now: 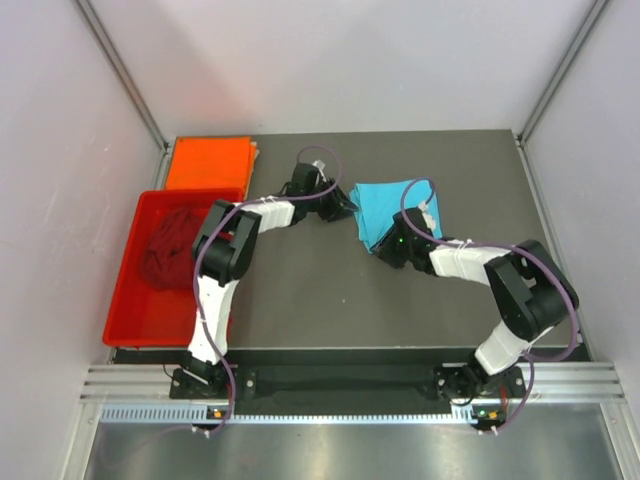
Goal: Fold and stack the t-shirts
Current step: Fold the tshirt
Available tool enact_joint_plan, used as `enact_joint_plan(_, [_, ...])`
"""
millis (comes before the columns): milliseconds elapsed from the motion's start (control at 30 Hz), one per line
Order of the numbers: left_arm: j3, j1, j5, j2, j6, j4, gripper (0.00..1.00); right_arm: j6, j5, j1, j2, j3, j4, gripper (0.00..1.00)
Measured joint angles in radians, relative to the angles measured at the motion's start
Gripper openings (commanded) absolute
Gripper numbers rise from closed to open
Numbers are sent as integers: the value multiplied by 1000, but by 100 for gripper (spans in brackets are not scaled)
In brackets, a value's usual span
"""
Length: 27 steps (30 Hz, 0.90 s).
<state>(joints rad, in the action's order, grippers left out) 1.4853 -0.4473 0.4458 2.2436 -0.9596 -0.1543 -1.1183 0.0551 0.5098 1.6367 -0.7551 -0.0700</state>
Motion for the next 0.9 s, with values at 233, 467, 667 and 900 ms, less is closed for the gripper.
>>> enact_joint_plan(233, [-131,-13,-6,-142,29,-13,34,137,-34,-9,-87,-122,219,42])
enact_joint_plan(467, [-164,-75,-26,-141,40,-16,35,232,-66,-92,-220,-135,297,45])
enact_joint_plan(667, [-147,-124,-76,-101,57,12,35,310,-125,-185,-238,-128,307,46])
enact_joint_plan(900, [-142,-127,-90,-96,61,14,35,376,-154,-239,-215,-128,331,46])
